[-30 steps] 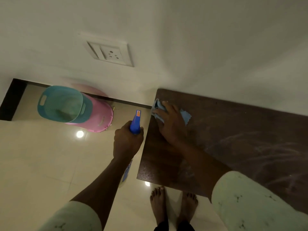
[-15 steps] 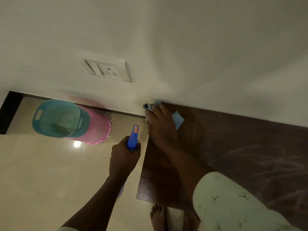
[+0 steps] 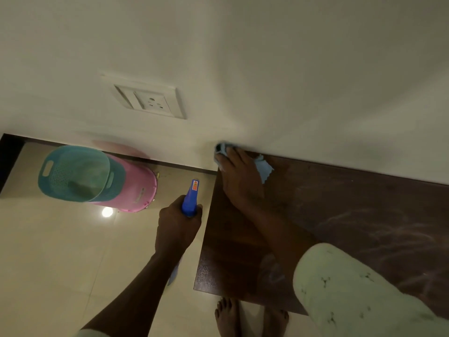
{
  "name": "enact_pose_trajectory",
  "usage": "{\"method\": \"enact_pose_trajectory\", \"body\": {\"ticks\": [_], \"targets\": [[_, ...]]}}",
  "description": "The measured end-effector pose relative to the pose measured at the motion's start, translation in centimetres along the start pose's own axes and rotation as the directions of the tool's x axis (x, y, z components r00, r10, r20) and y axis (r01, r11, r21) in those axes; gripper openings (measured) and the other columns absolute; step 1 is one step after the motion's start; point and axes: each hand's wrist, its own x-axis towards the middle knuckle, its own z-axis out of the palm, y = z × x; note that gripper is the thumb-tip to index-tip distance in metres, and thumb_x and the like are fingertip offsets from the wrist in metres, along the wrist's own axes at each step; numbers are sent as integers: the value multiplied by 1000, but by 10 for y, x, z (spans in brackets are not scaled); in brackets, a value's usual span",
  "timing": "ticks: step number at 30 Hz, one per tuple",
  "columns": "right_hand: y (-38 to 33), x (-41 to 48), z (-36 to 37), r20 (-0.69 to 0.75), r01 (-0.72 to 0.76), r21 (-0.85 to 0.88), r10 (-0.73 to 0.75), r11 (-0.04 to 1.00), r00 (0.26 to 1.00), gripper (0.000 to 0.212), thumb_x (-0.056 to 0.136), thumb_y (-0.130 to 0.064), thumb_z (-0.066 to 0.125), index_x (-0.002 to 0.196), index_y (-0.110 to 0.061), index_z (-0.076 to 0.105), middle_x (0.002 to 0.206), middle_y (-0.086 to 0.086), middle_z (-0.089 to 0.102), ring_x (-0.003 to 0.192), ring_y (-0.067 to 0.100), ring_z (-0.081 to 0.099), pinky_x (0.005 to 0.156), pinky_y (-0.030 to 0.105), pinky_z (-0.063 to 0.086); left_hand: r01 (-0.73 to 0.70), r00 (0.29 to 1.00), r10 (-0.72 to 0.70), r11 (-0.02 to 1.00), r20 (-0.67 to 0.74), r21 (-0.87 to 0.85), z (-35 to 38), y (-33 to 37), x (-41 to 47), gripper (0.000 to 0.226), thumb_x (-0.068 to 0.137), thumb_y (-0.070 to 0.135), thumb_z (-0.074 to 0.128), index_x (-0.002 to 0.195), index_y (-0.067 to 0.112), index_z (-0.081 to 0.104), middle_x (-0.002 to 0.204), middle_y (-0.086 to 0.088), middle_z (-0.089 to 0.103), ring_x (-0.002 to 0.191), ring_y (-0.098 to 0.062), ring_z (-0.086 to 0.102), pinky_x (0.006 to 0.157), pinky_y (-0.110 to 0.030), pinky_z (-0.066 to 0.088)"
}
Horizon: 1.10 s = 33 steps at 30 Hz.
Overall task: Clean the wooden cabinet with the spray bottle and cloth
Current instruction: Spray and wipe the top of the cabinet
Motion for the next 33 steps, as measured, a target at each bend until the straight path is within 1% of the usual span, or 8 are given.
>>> {"method": "enact_pose_trajectory", "body": {"ticks": [3,8,16,21,23,28,31,33], "targets": [[40,-19,-18,-67,-8,9,8,1000,998,35,84,-7,66,119,-14,65,126,13,61,116,34,56,99,42,45,1,1000,-1,1000,14,4,2,0,-7,14,84,25,65,91,20,53,70,-5,62,62,-21,61,61,-22,49],[78,-50,-38,-196,-235,155,263,959,945,31,85,-1,61,113,-10,69,119,16,65,112,35,58,105,32,33,36,999,-36,999,13,35,1,-1,-16,15,84,28,64,91,18,55,65,0,58,55,-15,56,57,-20,43],[-27,-92,6,47,-38,201,29,979,998,40,86,-7,61,126,-9,57,135,13,54,132,30,41,113,39,28,44,999,-44,998,-5,39,3,3,-29,15,84,25,64,94,16,57,71,0,60,60,-12,57,62,-22,45],[-24,-165,0,233,265,338,-353,903,906,46,98,-15,22,125,-7,59,131,19,56,126,29,40,108,44,31,60,998,-60,998,1,24,5,5,-39,16,83,24,65,95,14,59,69,2,60,60,-10,58,63,-22,46],[5,-121,-10,112,183,341,-233,922,966,36,94,0,35,119,-5,61,121,22,62,120,29,49,103,49,41,47,999,-47,999,4,20,7,8,-40,13,83,23,65,91,16,58,69,0,61,61,-12,59,60,-20,43],[9,-95,-19,26,-128,242,125,962,992,36,77,9,64,110,-6,68,117,12,66,118,28,55,110,31,30,63,998,-63,998,-4,19,8,5,-57,11,83,22,65,89,18,57,70,-3,62,61,-14,58,59,-18,43],[-38,-196,-28,-1,62,250,-64,966,998,25,99,-10,42,105,-9,66,107,6,72,114,19,53,118,24,14,96,995,-96,995,-8,28,7,4,-68,14,83,28,65,90,17,59,70,-1,63,61,-12,59,65,-26,48],[-42,-238,-35,42,195,289,-215,937,976,35,102,-21,36,105,-14,69,110,2,71,114,17,58,113,26,30,131,991,-130,991,-20,11,7,4,-73,17,83,29,64,93,16,60,71,-1,63,63,-13,60,69,-29,51]]}}
